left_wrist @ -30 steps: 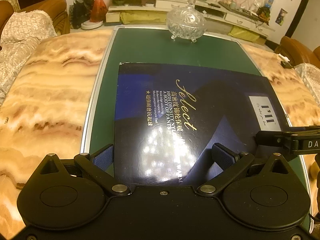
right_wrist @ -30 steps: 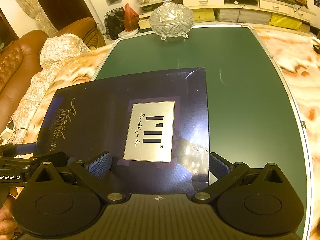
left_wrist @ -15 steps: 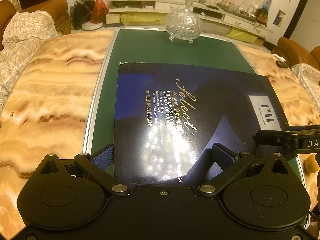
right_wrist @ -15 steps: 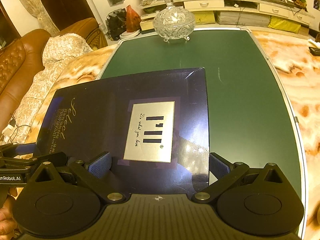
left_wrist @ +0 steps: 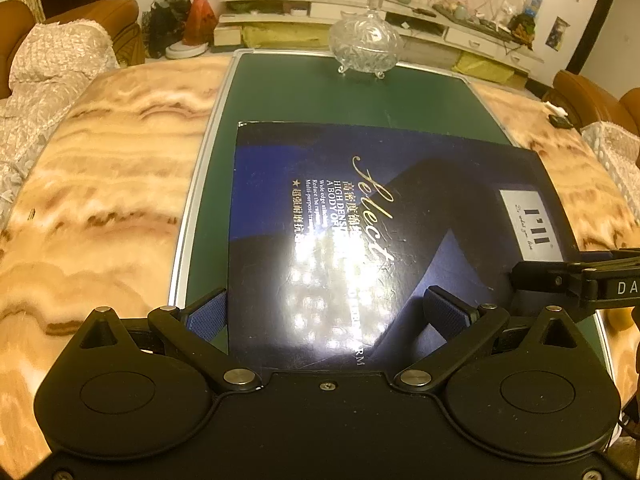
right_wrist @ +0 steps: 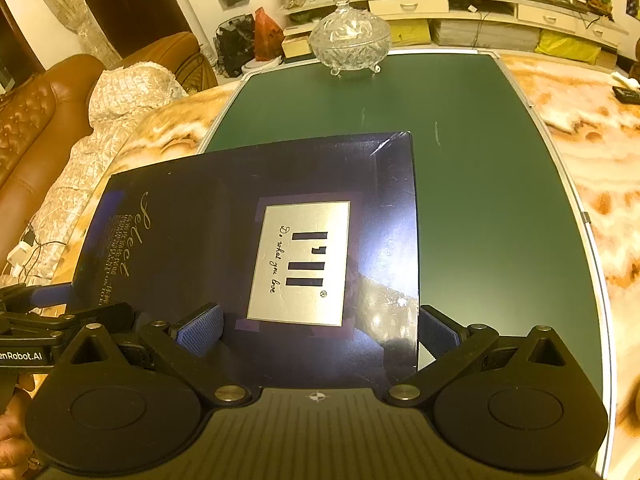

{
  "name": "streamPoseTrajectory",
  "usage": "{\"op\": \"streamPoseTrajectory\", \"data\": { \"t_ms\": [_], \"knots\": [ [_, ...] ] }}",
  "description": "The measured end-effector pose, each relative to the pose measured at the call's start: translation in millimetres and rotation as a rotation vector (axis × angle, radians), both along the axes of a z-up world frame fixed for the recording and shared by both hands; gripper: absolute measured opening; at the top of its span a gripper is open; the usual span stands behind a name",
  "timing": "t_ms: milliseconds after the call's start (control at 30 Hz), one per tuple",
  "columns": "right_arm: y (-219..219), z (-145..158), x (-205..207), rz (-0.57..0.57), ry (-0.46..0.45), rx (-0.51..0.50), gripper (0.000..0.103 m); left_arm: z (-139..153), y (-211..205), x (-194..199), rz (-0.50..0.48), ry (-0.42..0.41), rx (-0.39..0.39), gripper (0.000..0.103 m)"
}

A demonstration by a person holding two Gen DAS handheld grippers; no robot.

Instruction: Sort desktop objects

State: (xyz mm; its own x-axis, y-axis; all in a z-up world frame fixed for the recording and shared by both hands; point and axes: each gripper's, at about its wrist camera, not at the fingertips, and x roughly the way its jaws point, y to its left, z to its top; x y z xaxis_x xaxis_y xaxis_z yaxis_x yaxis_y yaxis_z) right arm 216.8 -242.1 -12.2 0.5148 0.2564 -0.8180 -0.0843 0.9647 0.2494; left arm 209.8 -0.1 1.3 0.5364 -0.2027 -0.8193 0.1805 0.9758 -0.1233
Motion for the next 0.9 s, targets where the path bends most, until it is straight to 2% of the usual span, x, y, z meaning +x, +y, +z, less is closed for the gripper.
{"op": "streamPoseTrajectory", "data": {
  "t_ms": [900],
  "knots": [
    [5.5, 10.9, -50.3, 0.014, -0.009, -0.006, 0.103, 13.1, 0.4, -54.3, 0.001, -0.017, 0.007, 0.103]
  ]
}}
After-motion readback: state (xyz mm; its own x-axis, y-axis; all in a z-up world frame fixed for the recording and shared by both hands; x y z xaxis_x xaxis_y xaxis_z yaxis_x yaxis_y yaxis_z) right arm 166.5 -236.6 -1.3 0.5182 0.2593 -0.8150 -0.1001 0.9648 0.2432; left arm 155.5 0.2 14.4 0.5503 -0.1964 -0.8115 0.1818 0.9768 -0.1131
